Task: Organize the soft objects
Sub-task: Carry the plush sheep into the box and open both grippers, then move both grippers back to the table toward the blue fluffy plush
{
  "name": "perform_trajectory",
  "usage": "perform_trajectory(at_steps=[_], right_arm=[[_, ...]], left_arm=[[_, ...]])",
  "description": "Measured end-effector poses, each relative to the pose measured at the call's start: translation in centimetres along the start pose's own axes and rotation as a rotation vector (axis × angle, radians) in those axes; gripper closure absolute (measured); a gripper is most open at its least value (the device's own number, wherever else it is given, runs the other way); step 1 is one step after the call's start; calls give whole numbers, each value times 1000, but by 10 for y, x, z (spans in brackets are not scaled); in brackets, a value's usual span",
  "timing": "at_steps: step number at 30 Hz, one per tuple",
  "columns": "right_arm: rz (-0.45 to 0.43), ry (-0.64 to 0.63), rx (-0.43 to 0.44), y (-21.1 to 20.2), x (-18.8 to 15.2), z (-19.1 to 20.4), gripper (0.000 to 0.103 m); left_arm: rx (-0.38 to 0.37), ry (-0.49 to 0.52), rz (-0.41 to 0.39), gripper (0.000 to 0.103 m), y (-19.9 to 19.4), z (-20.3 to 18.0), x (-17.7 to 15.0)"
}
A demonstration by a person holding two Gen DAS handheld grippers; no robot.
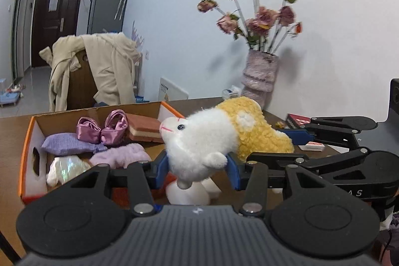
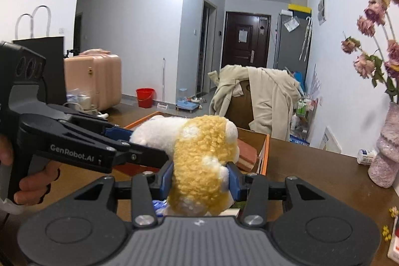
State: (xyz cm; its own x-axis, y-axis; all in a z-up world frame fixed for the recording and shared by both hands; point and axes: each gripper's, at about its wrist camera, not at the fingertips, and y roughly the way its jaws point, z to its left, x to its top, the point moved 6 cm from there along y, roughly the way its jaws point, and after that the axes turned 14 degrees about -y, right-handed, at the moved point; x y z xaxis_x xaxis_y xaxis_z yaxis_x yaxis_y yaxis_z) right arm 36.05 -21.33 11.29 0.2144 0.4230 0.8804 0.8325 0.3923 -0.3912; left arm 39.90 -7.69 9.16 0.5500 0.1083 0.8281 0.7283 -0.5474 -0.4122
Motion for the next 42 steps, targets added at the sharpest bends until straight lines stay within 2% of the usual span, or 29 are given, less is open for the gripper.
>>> perform_trajectory(at_steps=[8, 14, 16, 17, 19, 21, 29, 36, 42], right_arm=[[72, 96, 46, 97, 5, -55, 59], [161, 102, 50, 156, -18, -65, 56], [181, 87, 53, 167, -22, -60, 53], [184, 72, 66, 170, -22, -56, 47], [191, 17, 59, 172, -21, -47, 44], [178, -37, 41, 167, -17, -42, 38], [129, -19, -2, 138, 4, -49, 37], [48, -80, -30, 65, 41, -30, 29], [27, -79, -25, 4, 50, -11, 26]], left_arm=[[65, -30, 84, 55, 79, 41, 42], [142, -55, 169, 53, 137, 71, 38], [198, -72, 200, 48, 149, 80, 33], [209, -79, 202, 46, 152, 82, 33], [206, -90, 188, 38, 151, 87, 34], [198, -103, 174, 35, 147, 90, 35], [221, -83, 123, 33, 109, 79, 47], [229, -39, 11, 21, 23, 48, 63], [250, -4, -56, 15, -61, 26, 46]])
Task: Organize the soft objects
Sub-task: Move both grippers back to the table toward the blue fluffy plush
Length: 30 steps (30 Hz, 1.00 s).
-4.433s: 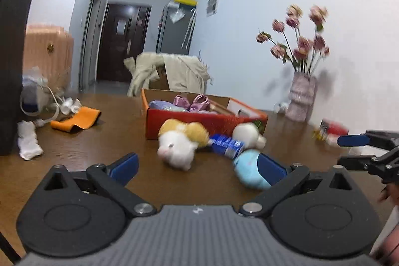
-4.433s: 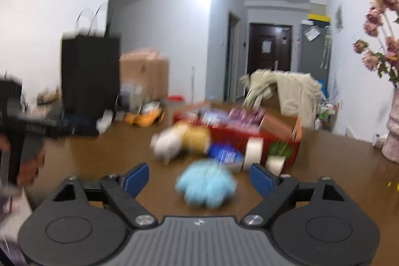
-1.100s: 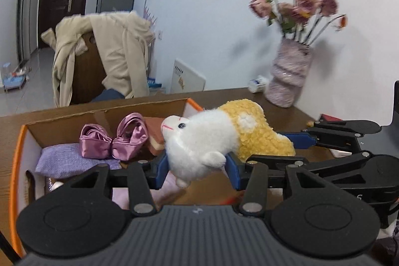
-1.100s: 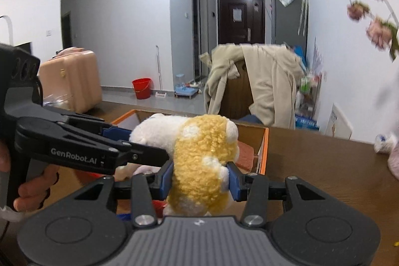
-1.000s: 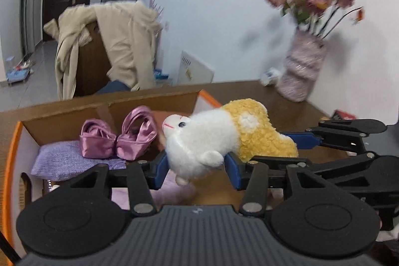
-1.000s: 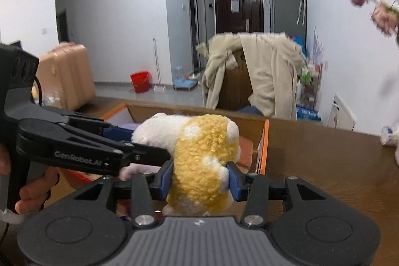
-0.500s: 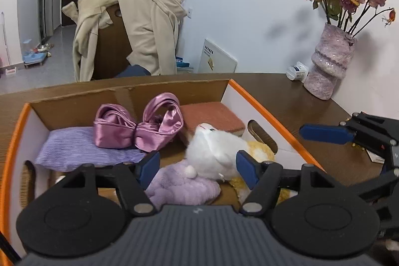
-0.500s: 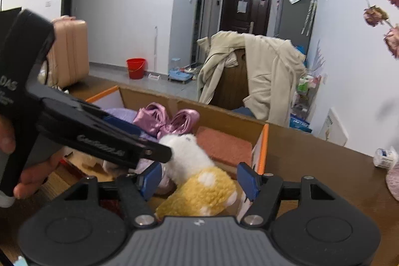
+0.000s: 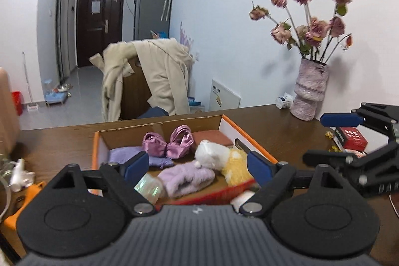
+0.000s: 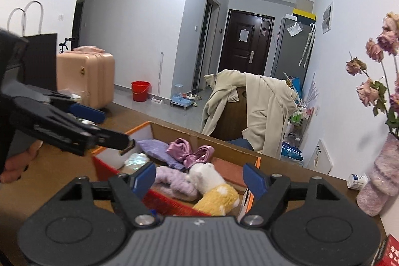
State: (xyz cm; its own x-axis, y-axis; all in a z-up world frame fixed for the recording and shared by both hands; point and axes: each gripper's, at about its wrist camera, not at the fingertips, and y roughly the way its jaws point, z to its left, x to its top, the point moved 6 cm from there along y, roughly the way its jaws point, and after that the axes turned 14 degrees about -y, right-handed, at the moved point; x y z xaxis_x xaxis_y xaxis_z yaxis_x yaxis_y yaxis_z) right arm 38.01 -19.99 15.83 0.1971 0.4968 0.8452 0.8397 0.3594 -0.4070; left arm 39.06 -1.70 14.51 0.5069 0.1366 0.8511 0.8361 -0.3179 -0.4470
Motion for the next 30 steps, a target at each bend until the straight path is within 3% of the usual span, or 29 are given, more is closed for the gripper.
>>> perform_trajectory(at_steps=[10, 13, 17, 20, 21, 24, 30], right_arm=[[-80, 34, -8, -118, -25, 51, 19], [-131, 22, -7, -151, -50, 75, 16], [-133, 41, 15, -177, -96, 113, 16], [-139, 52, 26, -188, -131, 139, 16], [-141, 47, 12, -193, -142, 148, 16], [-165, 101, 41, -201, -160, 159, 16], [-157, 150, 11, -200, -161, 148, 16]], left_arm=[[3, 29, -130, 0, -140, 0, -73], [14, 9, -156, 0, -166, 6, -113], [29, -38, -206, 0, -196, 20, -170], [75, 32, -266, 0, -211, 21, -207], [89, 54, -253, 0, -211, 21, -216], [102, 92, -187, 0, -202, 23, -224], [113, 23, -222, 0, -207, 33, -214]])
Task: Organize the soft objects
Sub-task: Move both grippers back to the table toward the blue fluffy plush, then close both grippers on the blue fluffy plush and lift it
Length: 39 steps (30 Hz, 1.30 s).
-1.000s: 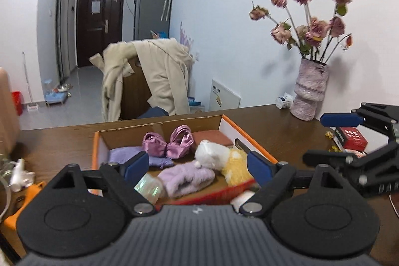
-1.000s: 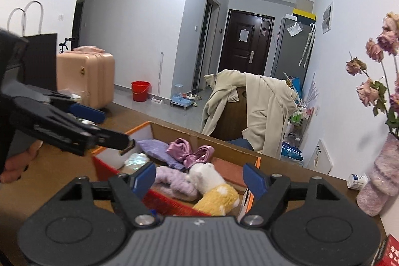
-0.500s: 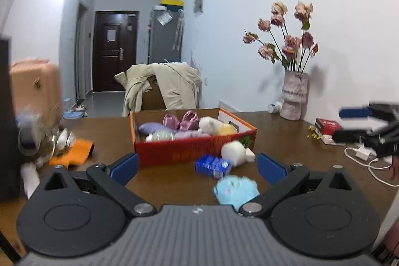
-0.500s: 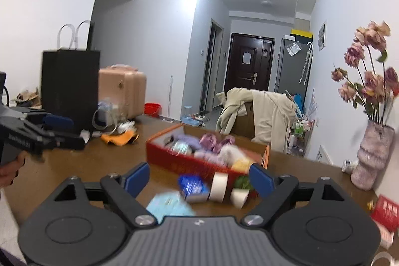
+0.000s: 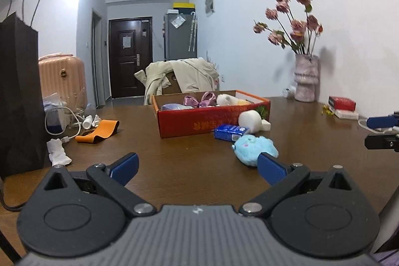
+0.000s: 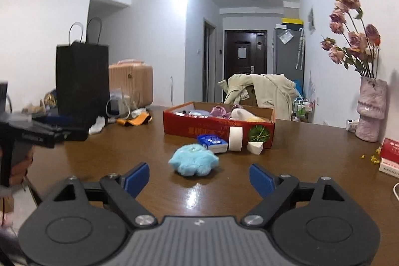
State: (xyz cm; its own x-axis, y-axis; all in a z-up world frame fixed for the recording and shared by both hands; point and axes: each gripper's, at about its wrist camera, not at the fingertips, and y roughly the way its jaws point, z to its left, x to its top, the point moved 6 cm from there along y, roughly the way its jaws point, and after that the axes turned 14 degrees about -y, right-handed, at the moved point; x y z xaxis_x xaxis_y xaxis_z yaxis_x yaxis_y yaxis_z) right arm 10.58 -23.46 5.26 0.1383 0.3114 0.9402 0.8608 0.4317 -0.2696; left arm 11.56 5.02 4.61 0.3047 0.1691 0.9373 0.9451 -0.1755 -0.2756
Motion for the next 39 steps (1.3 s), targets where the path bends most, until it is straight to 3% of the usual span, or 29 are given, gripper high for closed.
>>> perform_trajectory(at_steps=[6, 13, 14, 19, 23, 27, 29, 30, 32, 39], right_arm=[[19, 106, -19, 15, -9, -15, 16], [98, 254, 4, 63, -19, -36, 17], [120, 270, 10, 72, -20, -39, 21], [203, 248, 73, 121, -17, -44, 33], [248, 239, 152, 157, -8, -49, 41], [292, 222, 217, 193, -4, -48, 42], [317, 234, 255, 212, -5, -47, 46], [326, 237, 263, 219, -6, -46, 48], [342, 256, 288, 234, -11, -45, 61], [296, 349, 318, 240, -24, -50, 63]], left_arm=[[-40, -31, 45, 0, 16, -6, -6], [-118, -102, 160, 0, 67, -22, -7], [-121, -116, 188, 1, 79, -23, -7], [-165, -187, 341, 32, 128, -26, -7], [-182, -174, 393, 34, 158, -31, -1], [-213, -119, 440, 34, 188, -43, 1], [-226, -103, 460, 37, 202, -45, 0], [-234, -103, 475, 45, 210, -45, -2], [-268, -127, 512, 53, 222, -42, -6], [-381, -270, 527, 63, 233, -25, -15]])
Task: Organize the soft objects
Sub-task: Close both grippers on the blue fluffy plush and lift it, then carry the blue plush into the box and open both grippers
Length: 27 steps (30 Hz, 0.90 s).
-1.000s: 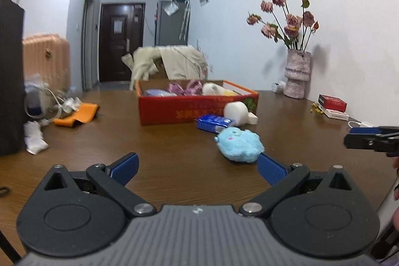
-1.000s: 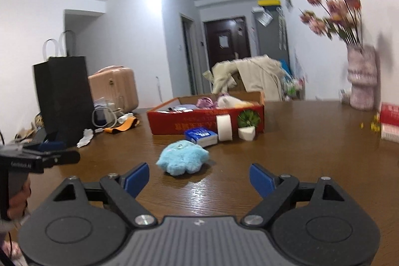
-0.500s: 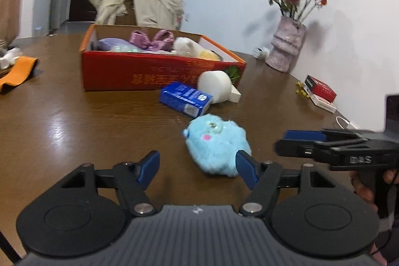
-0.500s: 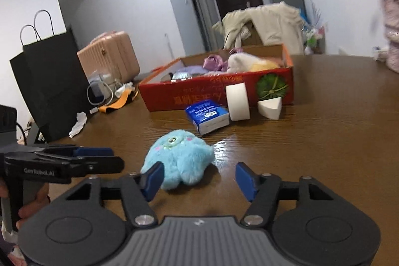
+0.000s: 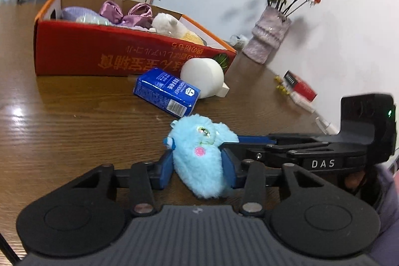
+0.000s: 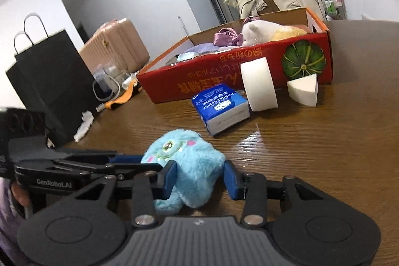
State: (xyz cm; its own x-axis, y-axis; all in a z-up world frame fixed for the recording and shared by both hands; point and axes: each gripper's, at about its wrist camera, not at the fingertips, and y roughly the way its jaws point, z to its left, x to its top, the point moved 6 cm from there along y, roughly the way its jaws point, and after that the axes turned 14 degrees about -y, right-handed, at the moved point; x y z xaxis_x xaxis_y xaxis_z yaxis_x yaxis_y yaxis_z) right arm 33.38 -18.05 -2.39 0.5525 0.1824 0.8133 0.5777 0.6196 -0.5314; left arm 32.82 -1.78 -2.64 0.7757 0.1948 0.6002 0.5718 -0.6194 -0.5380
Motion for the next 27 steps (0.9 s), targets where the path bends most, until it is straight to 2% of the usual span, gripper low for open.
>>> perform_trajectory(at_steps=[6, 12, 15, 18, 21, 27], right_arm=[[-9, 19, 16, 0, 0, -3, 64], [-21, -49, -2, -3, 12, 9, 65], [-64, -140, -13, -8, 42, 19, 67], [-81, -175, -13, -4, 77, 22, 67], [-133, -211, -35, 5, 109, 23, 67], [-168, -165, -18, 45, 159, 7, 67]], left_arm=[[-24, -33, 8, 63, 1, 4, 3], [2, 19, -38, 65, -11, -3, 14], [-8, 4, -70, 65, -23, -4, 35], [18, 85, -169, 65, -37, -12, 64], [39, 92, -217, 65, -40, -12, 94], [90, 82, -298, 66, -36, 6, 148]])
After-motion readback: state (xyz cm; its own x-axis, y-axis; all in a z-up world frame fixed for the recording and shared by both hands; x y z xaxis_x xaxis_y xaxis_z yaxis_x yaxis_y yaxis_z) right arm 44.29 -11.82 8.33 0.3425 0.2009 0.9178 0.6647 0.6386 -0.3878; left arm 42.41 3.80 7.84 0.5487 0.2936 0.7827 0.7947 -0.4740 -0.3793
